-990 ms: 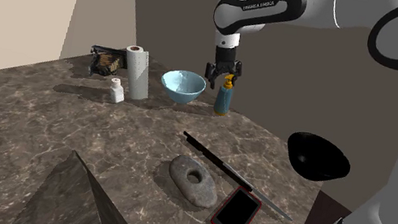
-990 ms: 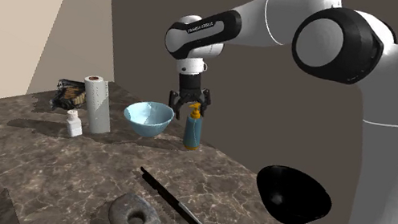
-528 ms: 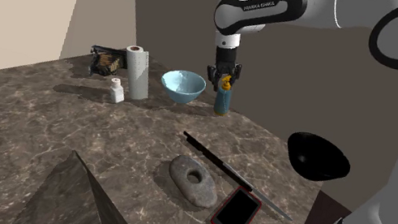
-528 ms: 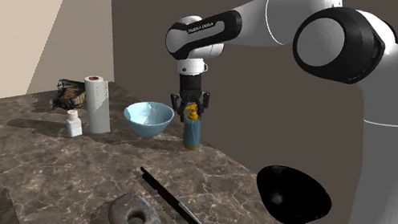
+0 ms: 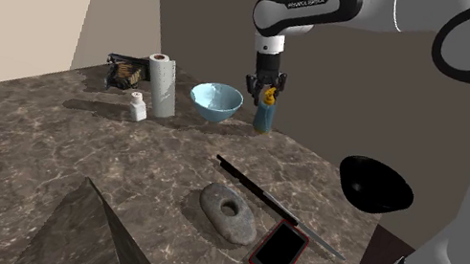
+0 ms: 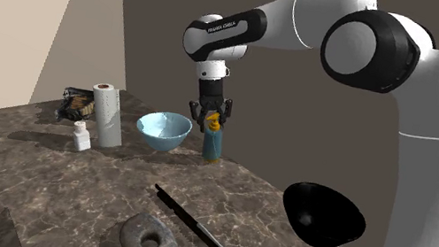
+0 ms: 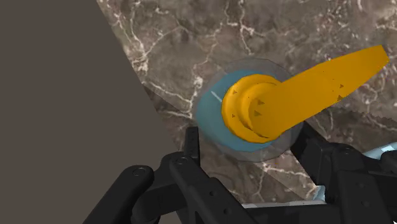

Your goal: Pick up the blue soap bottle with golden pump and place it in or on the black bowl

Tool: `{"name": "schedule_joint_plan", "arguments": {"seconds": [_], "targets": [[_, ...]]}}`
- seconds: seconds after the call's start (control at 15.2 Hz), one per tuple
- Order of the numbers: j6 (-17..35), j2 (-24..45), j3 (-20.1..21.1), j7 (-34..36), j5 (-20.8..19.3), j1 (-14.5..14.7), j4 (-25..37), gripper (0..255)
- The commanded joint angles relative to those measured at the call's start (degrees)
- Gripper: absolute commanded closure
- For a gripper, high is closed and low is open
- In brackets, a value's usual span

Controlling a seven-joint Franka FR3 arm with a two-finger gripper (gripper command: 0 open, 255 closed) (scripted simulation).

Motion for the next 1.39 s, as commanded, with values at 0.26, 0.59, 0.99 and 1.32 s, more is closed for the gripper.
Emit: {"name": "schedule_joint_plan", "arguments": {"seconds": [0.26,0.59,0.99,1.32], "targets": [[-3.84,-1.33,-0.35,-0.12,-0.11,-0.29,3.48,255],[-7.56,-1.61,-2.73,-0.67,0.73,1.67,6.99,255],[-12.31,-1.37,-2.7,-0.68,0.72,1.72,11.97,255],[-16.55,-0.66,-3.36,-0.83,0.92,2.28,16.92,255]]}}
